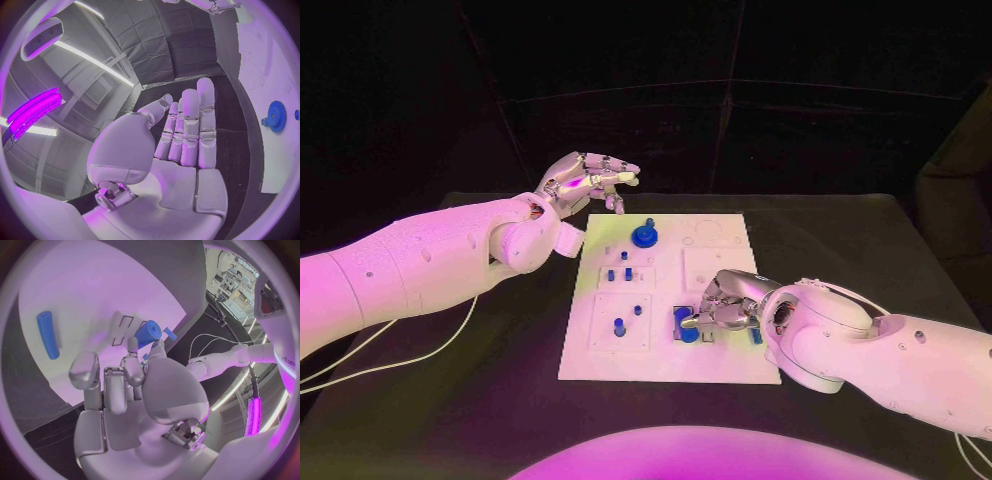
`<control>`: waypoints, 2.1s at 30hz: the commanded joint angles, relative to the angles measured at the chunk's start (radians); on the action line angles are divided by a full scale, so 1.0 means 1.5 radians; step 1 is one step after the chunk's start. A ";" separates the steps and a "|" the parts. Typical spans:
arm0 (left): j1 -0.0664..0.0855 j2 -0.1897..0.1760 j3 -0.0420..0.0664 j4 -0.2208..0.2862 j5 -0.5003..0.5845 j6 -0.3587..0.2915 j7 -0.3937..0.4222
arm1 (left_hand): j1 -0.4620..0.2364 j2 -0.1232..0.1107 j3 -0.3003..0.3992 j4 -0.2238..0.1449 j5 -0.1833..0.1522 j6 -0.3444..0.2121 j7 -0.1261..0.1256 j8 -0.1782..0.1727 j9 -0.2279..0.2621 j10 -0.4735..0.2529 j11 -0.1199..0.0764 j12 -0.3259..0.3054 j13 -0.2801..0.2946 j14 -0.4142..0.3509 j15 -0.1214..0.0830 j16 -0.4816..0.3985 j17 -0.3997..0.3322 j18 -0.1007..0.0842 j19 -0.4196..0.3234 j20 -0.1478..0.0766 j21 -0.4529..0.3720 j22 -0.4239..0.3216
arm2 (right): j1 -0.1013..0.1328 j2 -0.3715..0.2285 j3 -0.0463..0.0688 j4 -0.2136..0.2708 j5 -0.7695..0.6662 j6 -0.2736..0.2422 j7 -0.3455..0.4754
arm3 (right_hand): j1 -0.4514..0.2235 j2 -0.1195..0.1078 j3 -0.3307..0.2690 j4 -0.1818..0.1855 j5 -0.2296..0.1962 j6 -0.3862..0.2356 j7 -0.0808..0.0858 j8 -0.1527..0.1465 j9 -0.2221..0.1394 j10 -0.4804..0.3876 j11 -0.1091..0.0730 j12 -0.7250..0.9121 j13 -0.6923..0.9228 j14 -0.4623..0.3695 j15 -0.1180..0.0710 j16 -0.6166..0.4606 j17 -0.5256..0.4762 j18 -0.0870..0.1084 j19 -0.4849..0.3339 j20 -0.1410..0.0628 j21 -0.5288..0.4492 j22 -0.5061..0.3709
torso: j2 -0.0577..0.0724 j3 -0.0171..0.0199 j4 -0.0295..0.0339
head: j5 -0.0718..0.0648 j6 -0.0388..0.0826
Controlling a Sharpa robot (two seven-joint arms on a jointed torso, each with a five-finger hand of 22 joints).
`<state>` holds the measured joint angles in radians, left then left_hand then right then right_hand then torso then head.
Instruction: Assemble the parts on the task board
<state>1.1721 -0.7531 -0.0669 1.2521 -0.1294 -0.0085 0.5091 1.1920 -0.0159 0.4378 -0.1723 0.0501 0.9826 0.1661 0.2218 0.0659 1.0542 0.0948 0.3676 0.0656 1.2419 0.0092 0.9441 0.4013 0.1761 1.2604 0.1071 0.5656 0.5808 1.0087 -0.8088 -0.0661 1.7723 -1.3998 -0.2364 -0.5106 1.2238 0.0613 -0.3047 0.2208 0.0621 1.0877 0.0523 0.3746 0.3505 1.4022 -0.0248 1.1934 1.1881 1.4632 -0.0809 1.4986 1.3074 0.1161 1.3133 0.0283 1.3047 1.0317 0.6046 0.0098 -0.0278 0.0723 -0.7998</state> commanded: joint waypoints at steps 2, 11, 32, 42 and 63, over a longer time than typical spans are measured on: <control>0.001 0.000 0.001 0.000 0.002 0.007 0.002 | 0.002 0.002 -0.001 -0.002 -0.001 0.000 0.005 -0.003 0.000 -0.003 0.002 -0.003 0.001 -0.005 0.000 -0.001 -0.001 0.004 0.005 -0.001 -0.003 -0.001 | 0.001 -0.002 0.000 0.004 -0.005 -0.001 0.016 | -0.008 0.000 -0.003 0.006 0.000 -0.005 -0.002 0.003 0.002 0.006 0.001 0.002 0.001 0.052 -0.003 0.002 0.073 -0.010 0.001 0.000 -0.001 0.001 | 0.000 0.0000 0.0001 | 0.000 -0.001; 0.001 -0.001 0.000 0.000 0.002 0.007 0.002 | 0.002 0.002 -0.001 -0.002 -0.001 0.000 0.005 -0.003 0.000 -0.003 0.002 -0.003 0.001 -0.005 0.000 -0.001 -0.001 0.004 0.005 -0.001 -0.003 -0.001 | 0.001 -0.008 0.000 0.014 0.016 -0.002 0.026 | -0.018 0.001 -0.007 0.015 -0.002 -0.005 -0.002 0.003 0.005 0.006 0.001 0.002 0.003 0.052 -0.003 0.002 0.074 -0.010 0.001 0.000 -0.001 0.001 | 0.000 0.0005 -0.0007 | -0.003 0.000; 0.001 -0.002 0.000 0.000 0.002 0.007 0.001 | 0.001 0.002 -0.002 -0.002 -0.001 0.000 0.005 -0.004 0.000 -0.004 0.002 -0.003 0.001 -0.006 0.000 -0.001 -0.002 0.004 0.006 0.000 -0.004 -0.002 | 0.001 -0.016 0.000 0.015 0.016 0.034 0.028 | 0.030 0.010 0.004 -0.014 0.034 -0.007 -0.002 0.003 0.016 0.006 0.001 -0.001 0.007 0.052 -0.003 0.002 0.075 -0.010 0.001 0.000 -0.001 0.003 | 0.001 -0.0002 0.0012 | 0.000 -0.003; 0.001 -0.002 0.000 0.000 0.002 0.007 0.001 | 0.001 0.002 -0.002 -0.002 -0.001 0.000 0.005 -0.004 0.000 -0.004 0.002 -0.003 0.001 -0.006 0.000 -0.001 -0.002 0.004 0.006 0.000 -0.004 -0.002 | 0.001 -0.013 0.000 0.011 0.013 0.024 0.027 | 0.031 0.014 0.006 -0.015 0.037 -0.006 -0.002 0.003 0.017 0.007 0.000 0.001 0.009 0.053 -0.003 0.002 0.076 -0.010 0.002 0.000 -0.001 0.004 | 0.000 -0.0002 -0.0003 | -0.001 -0.004; 0.001 -0.002 0.000 0.002 0.002 0.006 0.000 | 0.001 0.002 -0.002 -0.002 -0.001 0.000 0.005 -0.004 0.000 -0.004 0.002 -0.003 0.001 -0.006 0.000 -0.001 -0.002 0.004 0.006 0.000 -0.004 -0.002 | 0.001 0.021 0.000 -0.014 -0.036 0.049 0.016 | 0.114 0.028 0.037 -0.080 0.004 -0.002 -0.009 0.006 0.028 0.010 -0.006 0.004 0.018 0.053 -0.008 0.003 0.080 -0.010 0.003 -0.004 0.000 0.008 | 0.000 0.0002 0.0006 | -0.002 -0.006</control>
<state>1.1720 -0.7559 -0.0672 1.2525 -0.1294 -0.0077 0.5076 1.1920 -0.0159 0.4378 -0.1723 0.0501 0.9826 0.1660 0.2218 0.0659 1.0542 0.0948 0.3676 0.0656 1.2419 0.0091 0.9441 0.3990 0.1761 1.2605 0.1071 0.5656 0.5789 1.0078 -0.7787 -0.0666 1.7527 -1.4208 -0.1806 -0.4824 1.3797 0.0953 -0.2493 0.1066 0.0714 1.0844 0.0490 0.3795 0.3911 1.4137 -0.0288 1.1966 1.2140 1.4673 -0.0839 1.4986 1.3073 0.1162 1.3133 0.0284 1.3047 1.0420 0.6050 0.0098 -0.0271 0.0697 -0.8076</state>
